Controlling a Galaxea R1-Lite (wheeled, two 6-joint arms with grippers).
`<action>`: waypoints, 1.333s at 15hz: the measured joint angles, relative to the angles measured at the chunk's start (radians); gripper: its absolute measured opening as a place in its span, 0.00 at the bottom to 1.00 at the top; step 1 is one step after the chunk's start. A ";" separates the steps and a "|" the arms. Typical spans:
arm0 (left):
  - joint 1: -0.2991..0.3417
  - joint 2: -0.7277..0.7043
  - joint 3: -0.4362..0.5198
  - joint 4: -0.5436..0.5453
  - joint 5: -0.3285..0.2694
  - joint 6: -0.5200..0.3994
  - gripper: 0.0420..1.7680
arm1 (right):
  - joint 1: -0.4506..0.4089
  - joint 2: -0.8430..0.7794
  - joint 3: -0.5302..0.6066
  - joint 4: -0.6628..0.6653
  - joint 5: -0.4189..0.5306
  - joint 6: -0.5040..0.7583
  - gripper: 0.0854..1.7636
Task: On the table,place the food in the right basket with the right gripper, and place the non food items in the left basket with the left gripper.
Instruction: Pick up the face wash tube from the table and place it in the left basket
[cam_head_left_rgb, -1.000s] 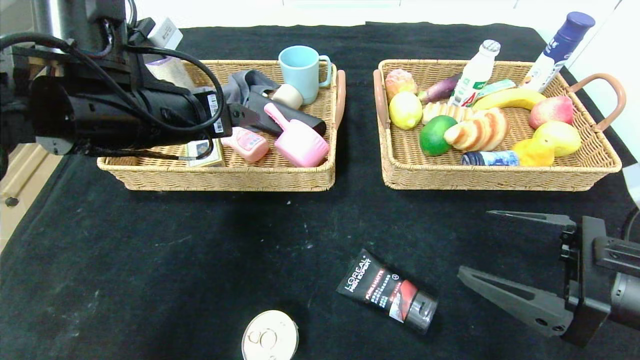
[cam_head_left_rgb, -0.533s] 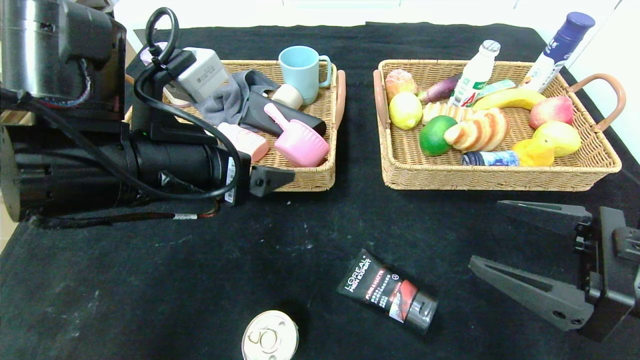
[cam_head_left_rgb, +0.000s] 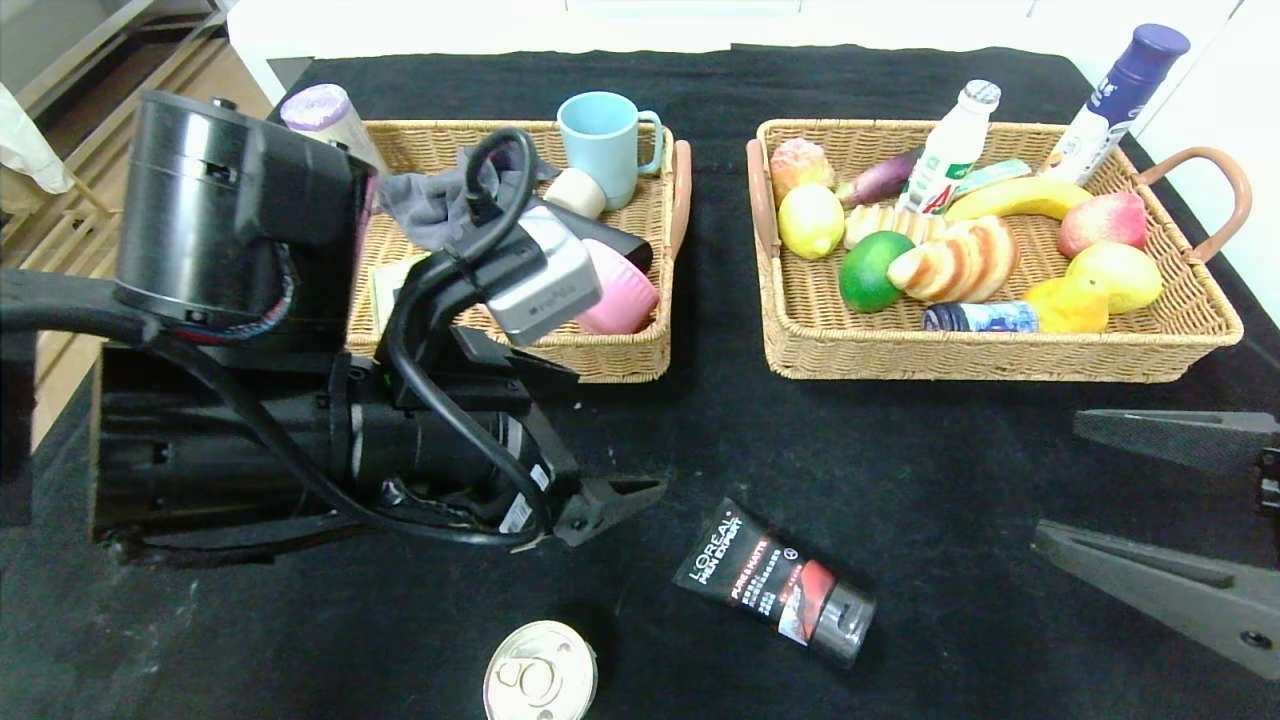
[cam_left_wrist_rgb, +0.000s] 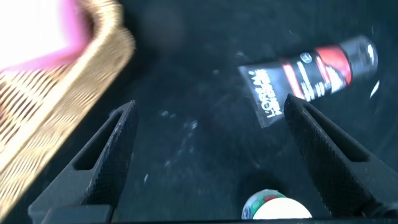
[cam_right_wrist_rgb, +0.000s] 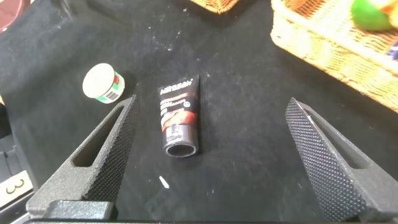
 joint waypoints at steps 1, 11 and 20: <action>-0.013 0.017 0.000 -0.001 0.001 0.035 0.96 | -0.004 -0.017 -0.014 0.028 0.000 0.000 0.97; -0.113 0.134 0.007 -0.009 0.078 0.187 0.96 | -0.135 -0.112 -0.231 0.445 -0.003 -0.034 0.97; -0.221 0.224 0.018 -0.084 0.181 0.229 0.97 | -0.223 -0.116 -0.345 0.622 -0.019 -0.067 0.97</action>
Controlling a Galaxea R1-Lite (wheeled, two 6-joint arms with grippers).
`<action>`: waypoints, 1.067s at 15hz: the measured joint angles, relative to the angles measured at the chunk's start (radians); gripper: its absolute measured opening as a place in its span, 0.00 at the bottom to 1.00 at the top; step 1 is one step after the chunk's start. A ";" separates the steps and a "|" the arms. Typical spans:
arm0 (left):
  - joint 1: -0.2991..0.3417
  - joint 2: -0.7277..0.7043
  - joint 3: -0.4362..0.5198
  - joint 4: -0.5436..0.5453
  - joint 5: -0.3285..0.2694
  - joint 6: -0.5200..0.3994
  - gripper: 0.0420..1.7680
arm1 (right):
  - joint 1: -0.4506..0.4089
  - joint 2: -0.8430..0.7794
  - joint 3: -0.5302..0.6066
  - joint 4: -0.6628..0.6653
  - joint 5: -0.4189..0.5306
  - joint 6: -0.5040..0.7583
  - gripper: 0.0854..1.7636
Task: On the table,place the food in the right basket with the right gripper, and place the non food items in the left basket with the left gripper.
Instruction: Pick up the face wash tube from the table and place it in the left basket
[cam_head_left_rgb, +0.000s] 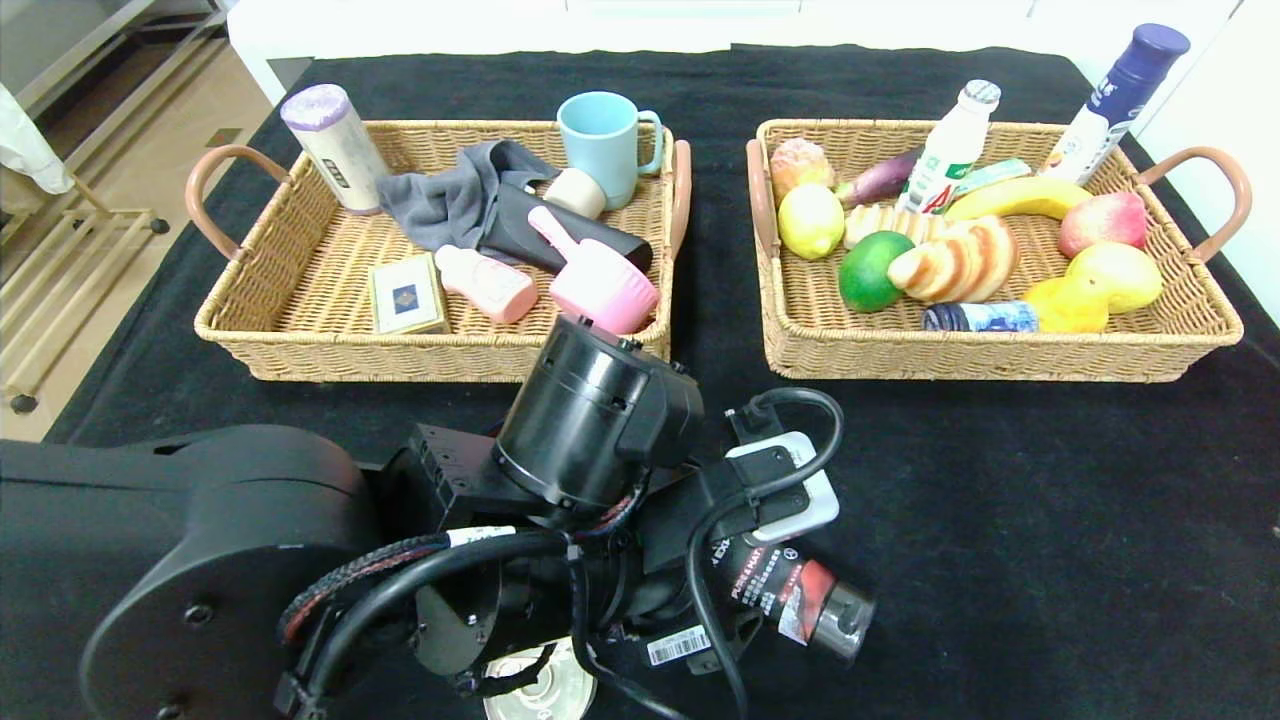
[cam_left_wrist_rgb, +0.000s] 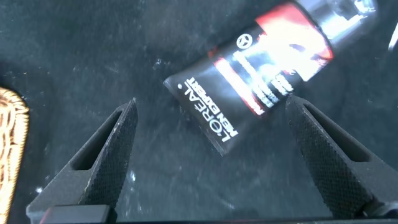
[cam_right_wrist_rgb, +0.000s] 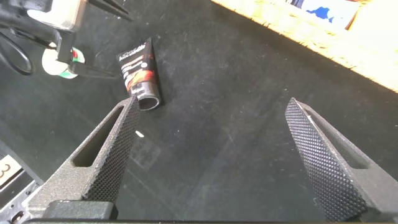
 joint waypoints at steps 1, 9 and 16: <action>-0.002 0.005 0.000 -0.012 -0.008 0.000 0.97 | -0.003 -0.001 -0.002 0.000 0.000 0.001 0.97; -0.032 0.034 0.020 -0.070 -0.017 0.002 0.97 | -0.012 -0.011 -0.010 0.005 0.000 0.001 0.97; -0.039 0.061 0.051 -0.152 -0.033 0.006 0.97 | -0.016 -0.013 -0.009 0.000 0.000 0.002 0.97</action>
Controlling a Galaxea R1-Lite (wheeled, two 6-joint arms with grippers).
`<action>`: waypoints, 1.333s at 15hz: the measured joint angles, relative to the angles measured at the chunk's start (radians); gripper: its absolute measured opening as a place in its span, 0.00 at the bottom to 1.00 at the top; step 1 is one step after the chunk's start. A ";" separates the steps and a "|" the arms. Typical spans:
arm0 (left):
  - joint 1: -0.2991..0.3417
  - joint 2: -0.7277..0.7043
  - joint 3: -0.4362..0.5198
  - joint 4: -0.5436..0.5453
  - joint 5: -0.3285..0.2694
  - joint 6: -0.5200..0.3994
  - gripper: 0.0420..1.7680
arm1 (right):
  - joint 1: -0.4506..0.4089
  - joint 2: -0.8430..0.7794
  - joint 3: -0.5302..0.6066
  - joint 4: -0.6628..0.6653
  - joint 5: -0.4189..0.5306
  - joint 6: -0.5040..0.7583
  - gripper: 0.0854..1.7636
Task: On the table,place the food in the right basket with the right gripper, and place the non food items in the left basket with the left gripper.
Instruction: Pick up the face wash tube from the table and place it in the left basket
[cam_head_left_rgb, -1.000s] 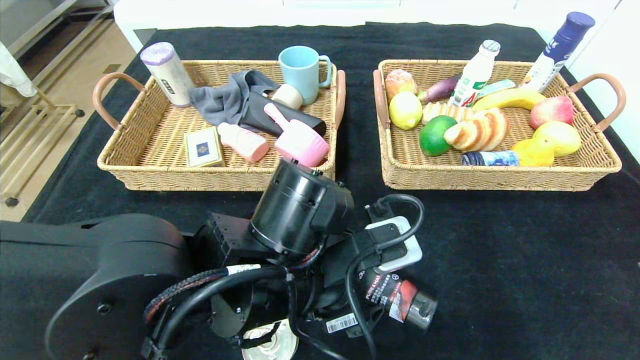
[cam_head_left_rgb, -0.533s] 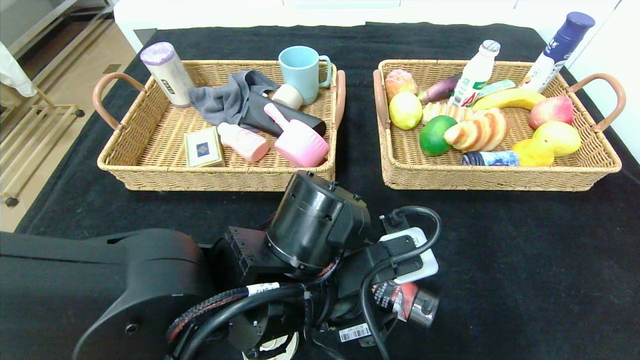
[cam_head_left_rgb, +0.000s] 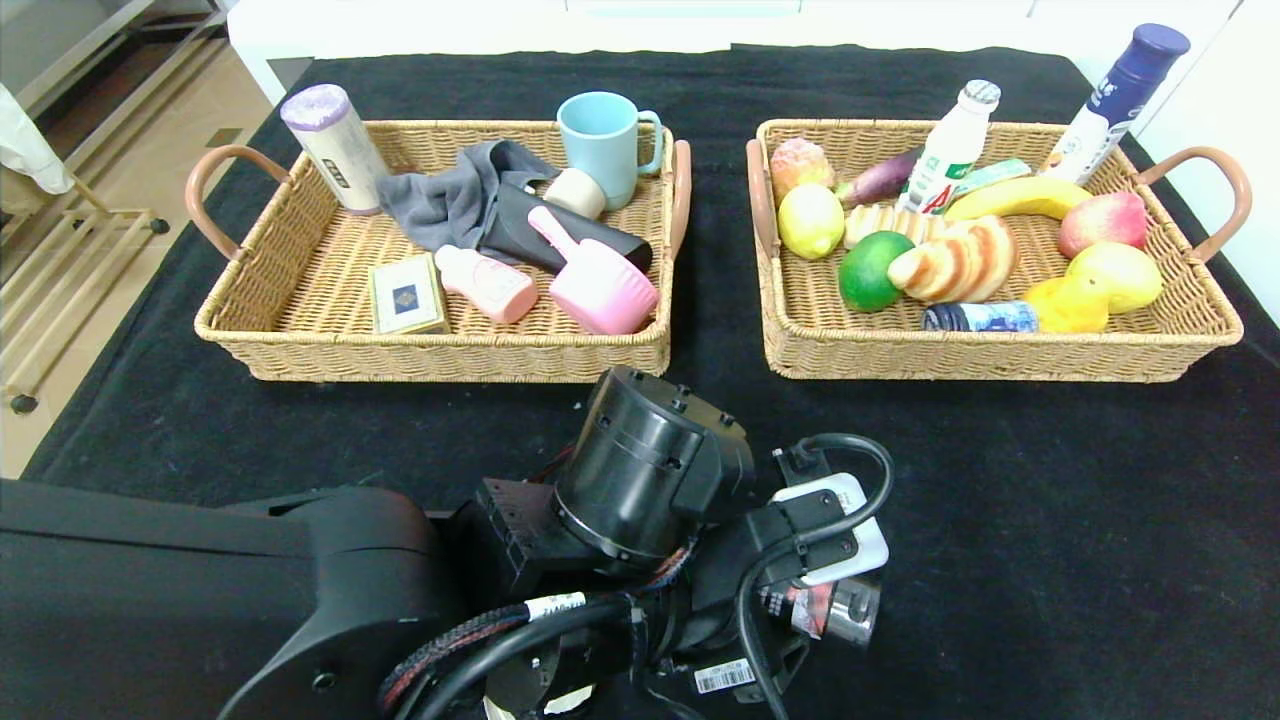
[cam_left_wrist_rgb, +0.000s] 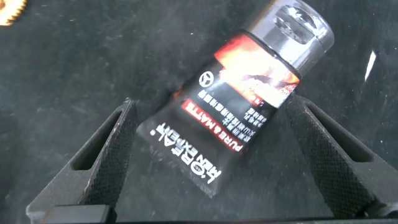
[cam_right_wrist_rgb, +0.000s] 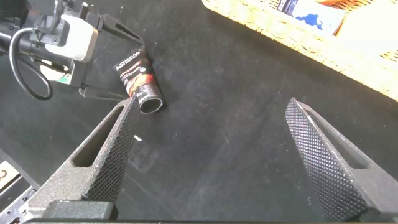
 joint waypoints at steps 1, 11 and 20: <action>0.000 0.004 0.000 0.001 0.000 0.000 0.97 | -0.001 0.000 0.000 0.000 0.000 0.000 0.97; 0.002 0.029 -0.003 -0.015 -0.010 -0.006 0.97 | -0.002 -0.003 0.003 0.000 -0.002 -0.002 0.97; 0.001 0.044 -0.006 -0.024 -0.010 -0.006 0.58 | 0.000 -0.004 0.008 -0.001 -0.002 -0.003 0.97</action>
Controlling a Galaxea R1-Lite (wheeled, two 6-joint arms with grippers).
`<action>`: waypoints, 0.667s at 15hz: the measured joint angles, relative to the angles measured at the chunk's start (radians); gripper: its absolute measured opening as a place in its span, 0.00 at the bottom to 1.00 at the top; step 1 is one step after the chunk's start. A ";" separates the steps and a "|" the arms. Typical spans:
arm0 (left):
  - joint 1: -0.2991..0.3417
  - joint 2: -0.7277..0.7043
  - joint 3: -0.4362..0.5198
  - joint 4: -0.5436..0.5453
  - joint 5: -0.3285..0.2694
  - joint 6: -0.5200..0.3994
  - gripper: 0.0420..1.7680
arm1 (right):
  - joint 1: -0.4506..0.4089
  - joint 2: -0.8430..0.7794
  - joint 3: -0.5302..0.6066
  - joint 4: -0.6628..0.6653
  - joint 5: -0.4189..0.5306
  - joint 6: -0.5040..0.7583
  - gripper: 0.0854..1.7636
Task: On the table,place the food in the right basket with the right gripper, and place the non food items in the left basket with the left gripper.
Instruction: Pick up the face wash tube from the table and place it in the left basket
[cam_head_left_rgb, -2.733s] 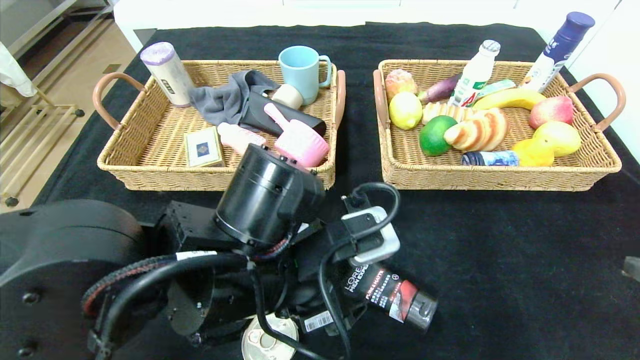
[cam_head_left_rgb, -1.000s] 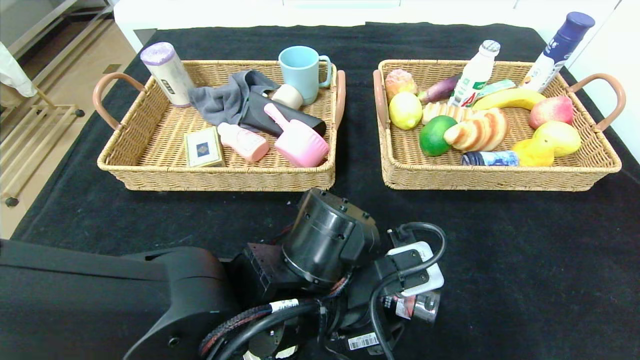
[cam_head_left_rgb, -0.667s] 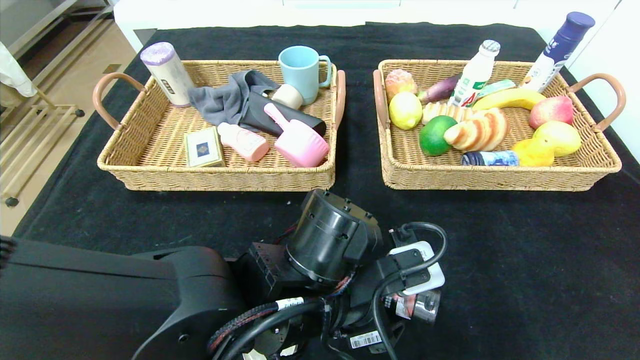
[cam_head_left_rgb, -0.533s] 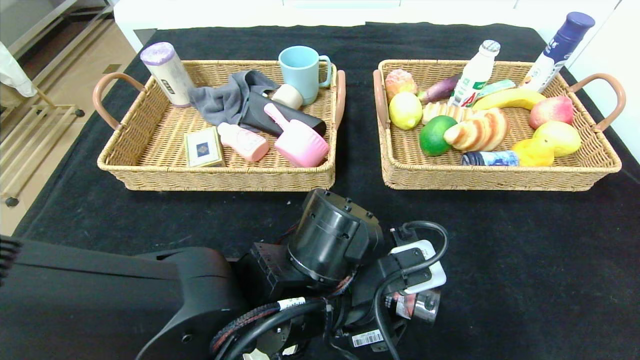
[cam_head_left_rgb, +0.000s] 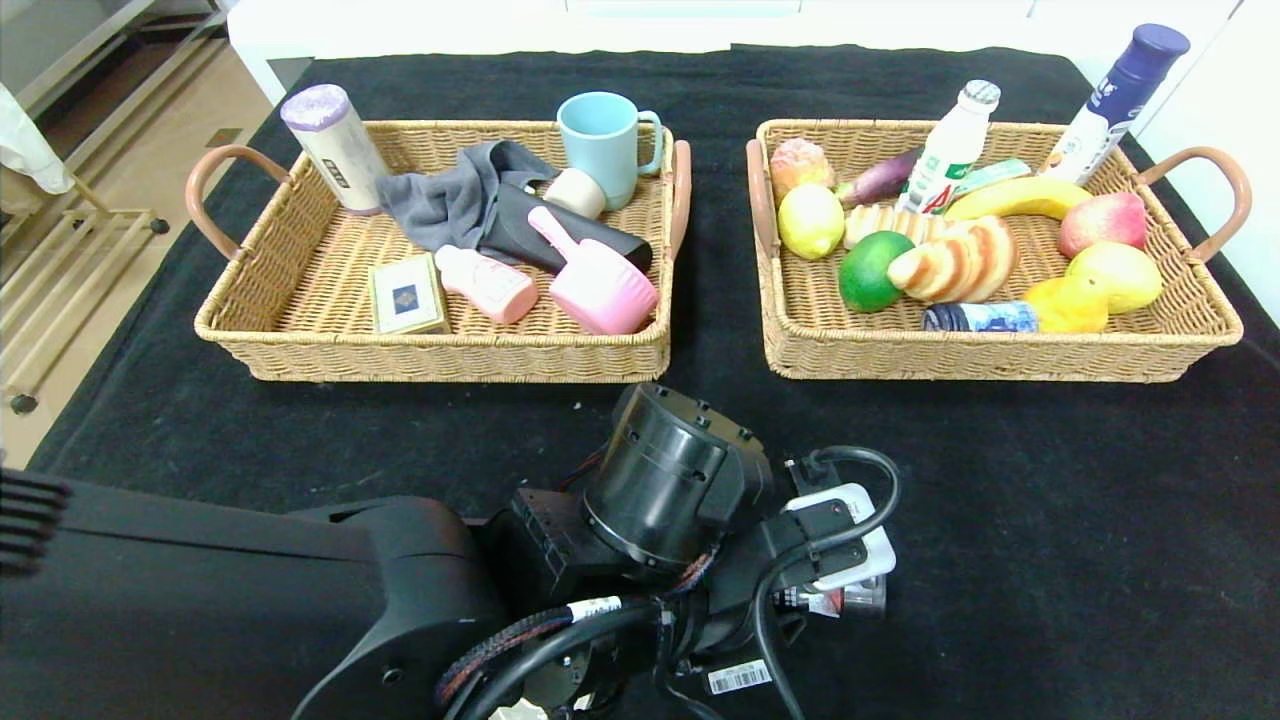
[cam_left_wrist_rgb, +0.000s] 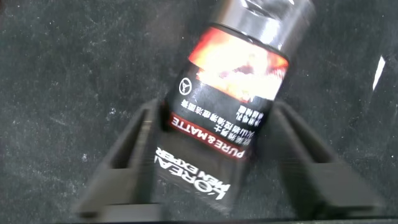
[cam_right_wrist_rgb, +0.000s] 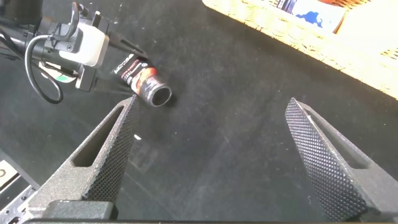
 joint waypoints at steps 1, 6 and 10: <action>0.000 0.000 0.000 0.000 -0.001 0.000 0.52 | 0.001 0.000 0.000 0.000 0.000 0.000 0.97; -0.001 0.000 0.003 0.001 0.000 0.000 0.37 | 0.005 0.004 0.003 0.001 0.000 -0.001 0.97; -0.001 0.000 0.005 0.001 0.000 -0.001 0.36 | 0.008 0.005 0.003 0.003 0.000 -0.001 0.97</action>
